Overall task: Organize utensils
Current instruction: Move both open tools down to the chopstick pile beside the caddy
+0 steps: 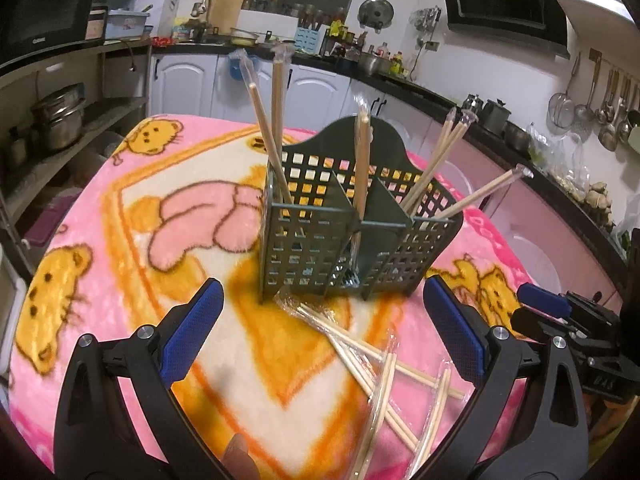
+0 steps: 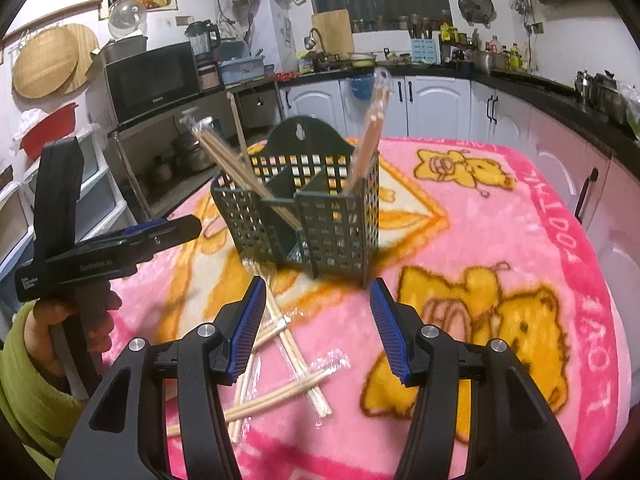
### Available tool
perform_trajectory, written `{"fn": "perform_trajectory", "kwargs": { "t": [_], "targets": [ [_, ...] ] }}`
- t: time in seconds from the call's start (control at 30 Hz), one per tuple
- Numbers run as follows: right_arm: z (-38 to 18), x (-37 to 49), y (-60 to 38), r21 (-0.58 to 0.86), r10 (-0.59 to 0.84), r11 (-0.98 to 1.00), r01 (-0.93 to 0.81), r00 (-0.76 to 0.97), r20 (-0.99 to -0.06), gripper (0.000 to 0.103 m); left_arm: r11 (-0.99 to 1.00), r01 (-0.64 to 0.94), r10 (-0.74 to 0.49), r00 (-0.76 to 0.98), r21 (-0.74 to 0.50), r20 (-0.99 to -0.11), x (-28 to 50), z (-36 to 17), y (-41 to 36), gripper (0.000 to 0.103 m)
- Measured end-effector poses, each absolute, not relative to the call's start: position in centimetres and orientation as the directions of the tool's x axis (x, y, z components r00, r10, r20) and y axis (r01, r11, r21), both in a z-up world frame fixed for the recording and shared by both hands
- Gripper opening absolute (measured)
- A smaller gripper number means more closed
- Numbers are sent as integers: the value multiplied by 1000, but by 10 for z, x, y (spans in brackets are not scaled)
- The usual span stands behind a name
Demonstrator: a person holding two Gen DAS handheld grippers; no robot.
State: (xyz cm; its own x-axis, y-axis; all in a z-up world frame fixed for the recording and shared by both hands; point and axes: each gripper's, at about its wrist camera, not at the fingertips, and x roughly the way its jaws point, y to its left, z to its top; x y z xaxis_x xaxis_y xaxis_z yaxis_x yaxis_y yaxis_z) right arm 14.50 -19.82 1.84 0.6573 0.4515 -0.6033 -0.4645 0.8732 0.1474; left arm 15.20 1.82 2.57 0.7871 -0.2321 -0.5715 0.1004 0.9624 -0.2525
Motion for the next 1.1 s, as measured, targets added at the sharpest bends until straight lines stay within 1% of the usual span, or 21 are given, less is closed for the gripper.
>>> {"fn": "perform_trajectory", "kwargs": {
  "t": [0.27, 0.33, 0.57, 0.73, 1.1],
  "targets": [
    [-9, 149, -207, 167, 430, 881, -442, 605, -670, 52, 957, 93, -248, 749, -274, -615, 171, 4, 14, 92],
    [-16, 150, -211, 182, 432, 883, -433, 594, -678, 52, 953, 94, -263, 730, -288, -630, 178, -2, 13, 92],
    [-33, 158, -217, 218, 435, 885, -412, 559, -706, 52, 956, 89, -265, 673, -280, -691, 196, -22, 6, 92],
    [-40, 161, -214, 239, 445, 879, -412, 532, -720, 52, 958, 91, -264, 653, -273, -710, 204, -32, 4, 92],
    [-61, 162, -204, 276, 461, 868, -414, 460, -759, 52, 947, 70, -292, 600, -315, -745, 215, -54, 17, 92]
  ]
}}
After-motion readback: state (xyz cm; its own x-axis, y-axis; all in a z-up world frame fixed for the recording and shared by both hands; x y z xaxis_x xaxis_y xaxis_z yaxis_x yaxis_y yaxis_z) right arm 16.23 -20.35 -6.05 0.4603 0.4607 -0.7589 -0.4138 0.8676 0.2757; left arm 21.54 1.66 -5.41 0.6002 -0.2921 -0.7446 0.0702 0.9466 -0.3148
